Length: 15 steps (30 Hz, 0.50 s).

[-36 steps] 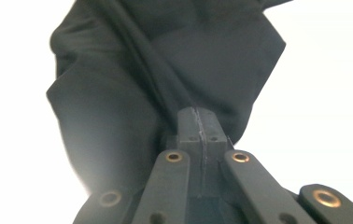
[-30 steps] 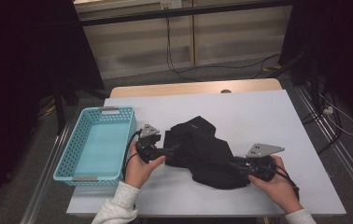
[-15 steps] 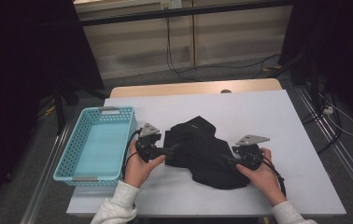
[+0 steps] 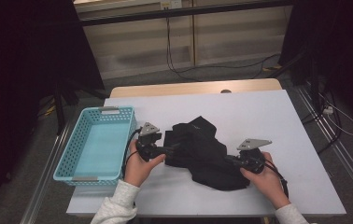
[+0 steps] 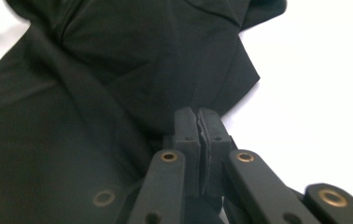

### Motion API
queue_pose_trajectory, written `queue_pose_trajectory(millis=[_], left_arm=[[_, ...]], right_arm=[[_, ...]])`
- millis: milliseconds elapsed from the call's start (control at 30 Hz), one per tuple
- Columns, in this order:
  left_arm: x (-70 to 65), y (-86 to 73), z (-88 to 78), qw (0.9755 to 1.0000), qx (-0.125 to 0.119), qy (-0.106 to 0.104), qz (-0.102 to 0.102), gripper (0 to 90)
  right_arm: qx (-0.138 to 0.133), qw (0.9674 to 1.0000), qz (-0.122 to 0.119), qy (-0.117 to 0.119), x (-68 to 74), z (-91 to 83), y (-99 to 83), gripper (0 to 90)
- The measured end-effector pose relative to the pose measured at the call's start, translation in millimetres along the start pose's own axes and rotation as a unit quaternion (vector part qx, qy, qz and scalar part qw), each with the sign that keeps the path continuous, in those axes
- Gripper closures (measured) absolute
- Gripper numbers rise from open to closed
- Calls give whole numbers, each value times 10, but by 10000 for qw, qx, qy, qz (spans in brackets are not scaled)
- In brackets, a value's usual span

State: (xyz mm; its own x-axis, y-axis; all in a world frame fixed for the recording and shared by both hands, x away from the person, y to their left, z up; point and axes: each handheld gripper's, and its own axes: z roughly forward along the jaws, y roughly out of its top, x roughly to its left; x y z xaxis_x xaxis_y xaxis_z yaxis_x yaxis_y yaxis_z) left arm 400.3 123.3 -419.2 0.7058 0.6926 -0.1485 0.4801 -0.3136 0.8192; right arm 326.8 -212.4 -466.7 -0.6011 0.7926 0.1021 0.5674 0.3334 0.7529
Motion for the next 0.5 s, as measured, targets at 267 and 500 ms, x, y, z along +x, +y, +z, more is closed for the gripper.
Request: queue_pose_trajectory(millis=[267, 500], left_arm=[[8, 128, 19, 9998, -192, -56, -24, 137], [-67, 131, 248, 9997, -82, -241, 52, 162]], right_arm=[[-12, 9998, -41, 174, 41, -233, -174, 878], [-6, 9997, -61, 230, 78, -292, -221, 878]])
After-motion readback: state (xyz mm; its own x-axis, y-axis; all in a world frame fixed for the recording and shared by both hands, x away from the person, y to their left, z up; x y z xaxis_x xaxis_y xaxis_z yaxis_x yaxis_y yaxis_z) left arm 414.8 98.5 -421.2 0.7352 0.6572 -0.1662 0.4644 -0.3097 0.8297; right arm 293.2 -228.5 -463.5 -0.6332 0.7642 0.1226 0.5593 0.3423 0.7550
